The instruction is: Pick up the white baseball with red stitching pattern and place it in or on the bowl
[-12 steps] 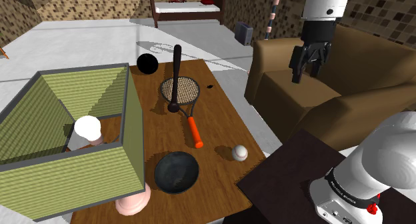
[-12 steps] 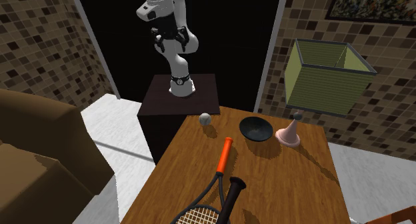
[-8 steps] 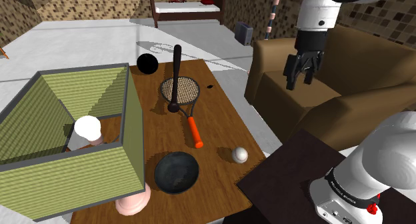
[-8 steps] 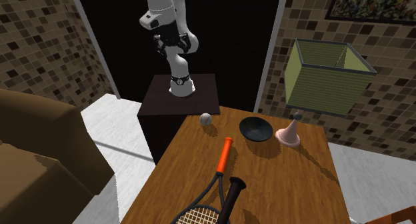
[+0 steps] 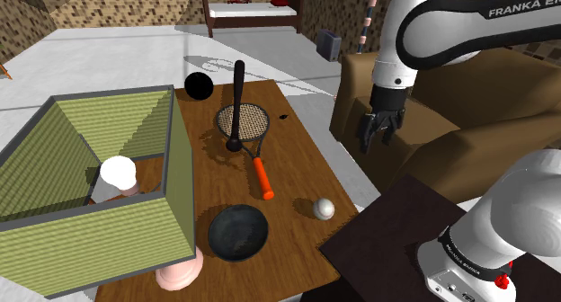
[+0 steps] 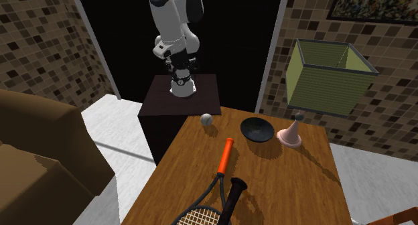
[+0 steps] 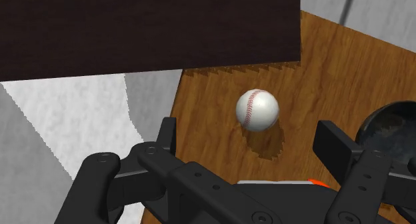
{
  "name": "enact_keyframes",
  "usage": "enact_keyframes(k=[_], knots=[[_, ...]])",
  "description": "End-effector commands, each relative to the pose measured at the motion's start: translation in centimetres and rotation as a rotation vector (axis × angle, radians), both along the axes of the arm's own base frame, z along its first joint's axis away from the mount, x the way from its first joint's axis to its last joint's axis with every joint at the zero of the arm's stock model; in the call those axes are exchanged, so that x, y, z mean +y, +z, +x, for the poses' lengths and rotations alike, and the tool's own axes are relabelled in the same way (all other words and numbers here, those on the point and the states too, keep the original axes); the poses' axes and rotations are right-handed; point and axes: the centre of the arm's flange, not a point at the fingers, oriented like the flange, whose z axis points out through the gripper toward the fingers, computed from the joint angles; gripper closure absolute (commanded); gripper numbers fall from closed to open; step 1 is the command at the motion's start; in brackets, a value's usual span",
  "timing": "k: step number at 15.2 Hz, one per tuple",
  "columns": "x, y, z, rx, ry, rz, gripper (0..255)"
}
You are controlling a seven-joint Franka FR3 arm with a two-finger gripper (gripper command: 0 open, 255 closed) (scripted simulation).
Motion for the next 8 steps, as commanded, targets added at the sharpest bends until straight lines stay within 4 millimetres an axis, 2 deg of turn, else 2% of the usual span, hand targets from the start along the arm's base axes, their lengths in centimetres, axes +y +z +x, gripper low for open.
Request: enact_keyframes(k=[1,8], knots=[[0.7,-2.5,0.6,-0.007,0.003,0.012,0],[3.5,-11.0,2.3,-0.022,0.016,0.055,0]])
